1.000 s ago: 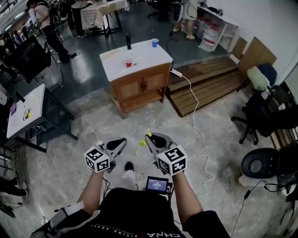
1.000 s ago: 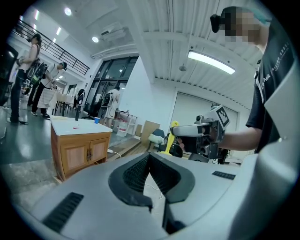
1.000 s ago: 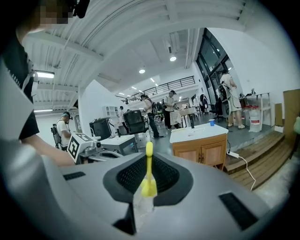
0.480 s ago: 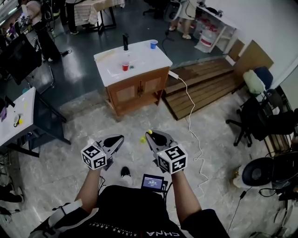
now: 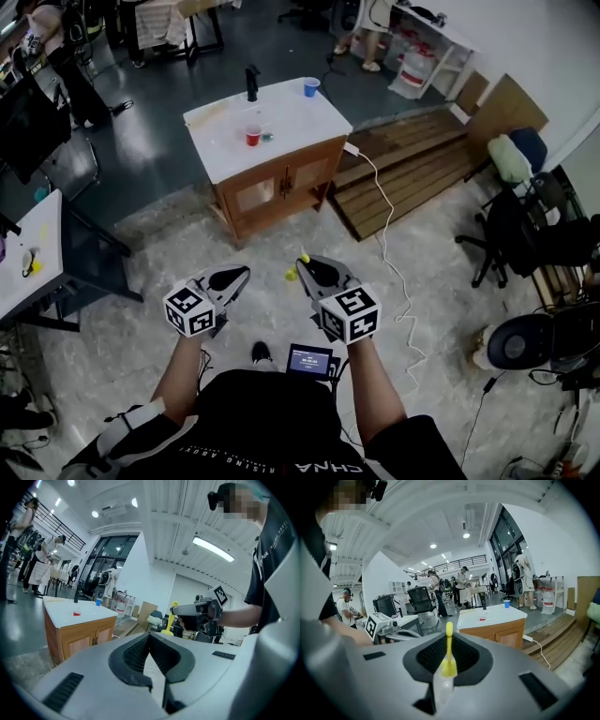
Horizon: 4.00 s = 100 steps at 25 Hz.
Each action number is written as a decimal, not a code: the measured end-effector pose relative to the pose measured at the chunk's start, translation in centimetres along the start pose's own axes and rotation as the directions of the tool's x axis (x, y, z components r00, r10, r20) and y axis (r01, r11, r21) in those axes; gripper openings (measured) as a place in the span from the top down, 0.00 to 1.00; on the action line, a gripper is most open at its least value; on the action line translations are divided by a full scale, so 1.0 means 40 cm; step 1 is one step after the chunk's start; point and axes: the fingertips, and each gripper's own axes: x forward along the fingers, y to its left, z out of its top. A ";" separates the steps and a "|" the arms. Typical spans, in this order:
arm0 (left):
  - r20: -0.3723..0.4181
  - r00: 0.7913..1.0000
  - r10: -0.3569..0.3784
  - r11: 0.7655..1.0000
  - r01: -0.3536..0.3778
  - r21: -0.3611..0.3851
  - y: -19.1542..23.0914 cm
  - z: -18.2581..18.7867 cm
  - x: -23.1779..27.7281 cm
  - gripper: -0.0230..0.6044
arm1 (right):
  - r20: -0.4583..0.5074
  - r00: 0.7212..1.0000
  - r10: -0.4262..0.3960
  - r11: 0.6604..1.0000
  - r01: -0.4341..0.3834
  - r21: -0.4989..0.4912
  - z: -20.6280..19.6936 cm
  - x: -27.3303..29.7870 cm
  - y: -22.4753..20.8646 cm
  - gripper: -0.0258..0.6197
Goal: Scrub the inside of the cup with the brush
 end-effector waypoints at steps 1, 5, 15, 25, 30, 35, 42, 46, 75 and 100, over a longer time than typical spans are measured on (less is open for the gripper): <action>-0.005 1.000 -0.004 1.000 0.004 0.001 0.013 0.002 0.000 0.96 | 0.001 1.000 -0.005 1.000 0.005 0.005 0.002 0.010 -0.002 0.90; -0.019 1.000 -0.019 1.000 0.019 -0.007 0.050 0.004 0.004 0.96 | -0.004 1.000 -0.021 0.999 0.021 0.025 0.002 0.037 -0.011 0.90; -0.053 0.998 -0.042 0.999 0.040 -0.026 0.088 0.000 0.080 0.96 | -0.021 1.000 -0.013 0.996 0.014 0.083 0.001 0.074 -0.080 0.90; -0.065 0.998 -0.008 1.000 0.007 -0.015 0.186 0.067 0.241 0.96 | 0.000 1.000 0.020 0.998 -0.020 0.063 0.061 0.164 -0.280 0.90; -0.064 0.998 0.018 1.000 -0.019 -0.011 0.225 0.111 0.339 0.96 | 0.005 0.998 0.059 0.997 -0.059 0.057 0.101 0.197 -0.390 0.90; -0.053 0.997 0.061 0.998 -0.062 -0.016 0.254 0.142 0.417 0.96 | 0.008 0.994 0.105 0.993 -0.105 0.049 0.127 0.219 -0.481 0.90; -0.043 0.993 0.114 0.993 -0.116 -0.030 0.276 0.154 0.477 0.96 | 0.001 0.986 0.167 0.985 -0.167 0.049 0.128 0.252 -0.546 0.90; -0.043 0.990 0.137 0.989 -0.139 -0.040 0.296 0.159 0.490 0.96 | -0.009 0.983 0.185 0.981 -0.184 0.060 0.122 0.274 -0.572 0.90; -0.041 0.996 0.077 0.994 -0.080 -0.069 0.860 0.323 0.618 0.96 | -0.063 0.987 0.145 0.987 -0.140 0.076 0.308 0.789 -0.758 0.90; -0.012 0.963 0.270 0.953 -0.269 -0.141 1.062 0.370 0.728 0.96 | -0.127 0.932 0.339 0.940 -0.342 -0.004 0.416 1.022 -0.906 0.90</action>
